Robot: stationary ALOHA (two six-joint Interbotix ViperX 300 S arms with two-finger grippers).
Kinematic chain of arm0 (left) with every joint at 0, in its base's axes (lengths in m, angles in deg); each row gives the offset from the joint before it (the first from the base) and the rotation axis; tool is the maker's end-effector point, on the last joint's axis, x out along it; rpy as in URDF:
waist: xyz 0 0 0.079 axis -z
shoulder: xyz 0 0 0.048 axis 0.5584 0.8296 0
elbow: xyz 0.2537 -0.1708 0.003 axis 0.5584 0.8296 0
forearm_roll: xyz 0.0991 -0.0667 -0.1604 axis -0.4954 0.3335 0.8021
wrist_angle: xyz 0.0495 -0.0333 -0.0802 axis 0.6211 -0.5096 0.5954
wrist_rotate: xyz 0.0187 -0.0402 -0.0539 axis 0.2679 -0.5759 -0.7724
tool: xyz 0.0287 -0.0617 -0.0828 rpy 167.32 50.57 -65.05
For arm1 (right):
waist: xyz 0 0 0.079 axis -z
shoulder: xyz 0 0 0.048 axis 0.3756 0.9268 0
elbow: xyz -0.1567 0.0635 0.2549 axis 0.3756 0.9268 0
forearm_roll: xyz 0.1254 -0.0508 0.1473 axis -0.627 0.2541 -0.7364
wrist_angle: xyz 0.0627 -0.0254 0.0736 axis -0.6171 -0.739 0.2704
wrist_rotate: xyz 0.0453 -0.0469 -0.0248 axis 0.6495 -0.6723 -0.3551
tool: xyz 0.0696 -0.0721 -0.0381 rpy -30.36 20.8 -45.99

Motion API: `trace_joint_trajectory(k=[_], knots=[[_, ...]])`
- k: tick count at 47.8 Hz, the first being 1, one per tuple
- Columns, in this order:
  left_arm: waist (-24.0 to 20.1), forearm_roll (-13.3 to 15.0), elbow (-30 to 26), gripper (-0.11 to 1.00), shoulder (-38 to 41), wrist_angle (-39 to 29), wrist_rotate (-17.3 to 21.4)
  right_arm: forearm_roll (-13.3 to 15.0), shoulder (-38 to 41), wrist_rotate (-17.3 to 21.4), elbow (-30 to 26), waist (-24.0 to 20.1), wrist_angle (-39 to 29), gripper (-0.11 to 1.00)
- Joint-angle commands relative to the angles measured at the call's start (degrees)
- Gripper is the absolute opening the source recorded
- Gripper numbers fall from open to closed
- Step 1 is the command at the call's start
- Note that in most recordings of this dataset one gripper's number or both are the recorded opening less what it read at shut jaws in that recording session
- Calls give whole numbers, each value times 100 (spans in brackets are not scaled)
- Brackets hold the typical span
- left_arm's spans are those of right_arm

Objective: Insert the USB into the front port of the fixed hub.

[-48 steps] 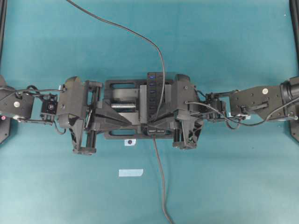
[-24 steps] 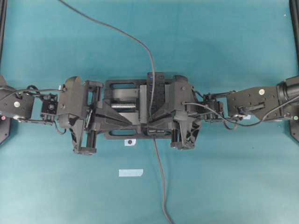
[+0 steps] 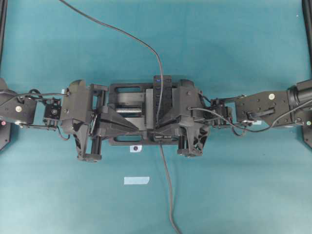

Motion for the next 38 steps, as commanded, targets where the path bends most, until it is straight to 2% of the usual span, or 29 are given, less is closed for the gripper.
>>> trace_joint_trajectory(k=[1, 28, 38], knots=[[18, -9, -114, 0, -53, 62, -9, 9, 18, 70, -44, -141, -70, 4], [18, -18, -114, 0, -53, 62, 0, 9, -149, 44, -158, -97, -325, 4], [18, -9, -97, 0, -53, 62, 0, 9, -237, 53, -193, -97, -343, 11]])
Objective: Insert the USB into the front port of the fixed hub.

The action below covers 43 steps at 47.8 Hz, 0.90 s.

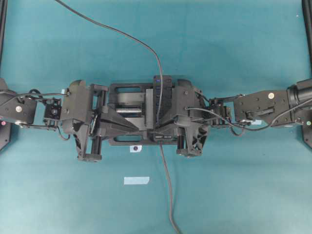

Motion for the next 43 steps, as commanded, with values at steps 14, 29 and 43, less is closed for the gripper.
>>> trace_joint_trajectory(k=[14, 29, 43], knots=[[18, -18, -79, 0, -53, 62, 0, 9, -229, 70, -114, -70, -18, 44], [18, -9, -79, 0, -44, 97, 0, 9, -325, 62, -281, -18, -26, 72], [26, -9, -70, 0, -53, 167, 0, 9, -536, 62, -272, 18, -53, 72]])
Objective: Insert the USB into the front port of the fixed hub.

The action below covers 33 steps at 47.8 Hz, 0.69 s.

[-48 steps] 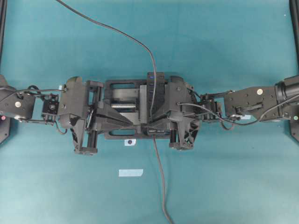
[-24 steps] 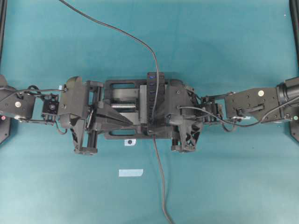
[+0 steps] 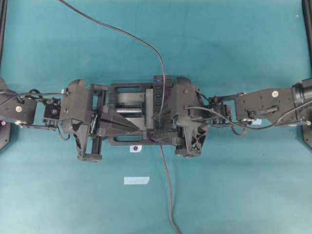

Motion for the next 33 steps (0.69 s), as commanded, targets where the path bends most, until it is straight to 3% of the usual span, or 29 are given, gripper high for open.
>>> trace_joint_trajectory(k=[1, 33], knots=[[26, -9, -62, 0, -53, 62, 0, 9, -272, 53, -105, 9, -9, 72], [62, -18, -53, 0, -53, 62, -26, 9, -650, 53, 53, 35, -246, 72]])
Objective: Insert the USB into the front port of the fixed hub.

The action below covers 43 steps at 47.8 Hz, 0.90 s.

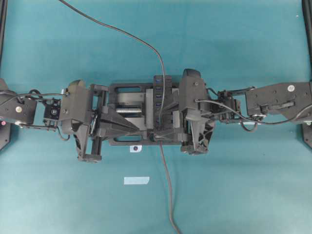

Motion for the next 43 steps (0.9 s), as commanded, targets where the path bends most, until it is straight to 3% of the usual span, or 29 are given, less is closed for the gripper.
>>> trace_joint_trajectory(k=[1, 43], knots=[[18, -18, -53, 0, -44, 53, -26, 9, -167, 62, -18, 9, 26, 72], [26, -18, -53, 0, 18, 53, 0, -18, -325, 88, 369, -9, 18, 72]])
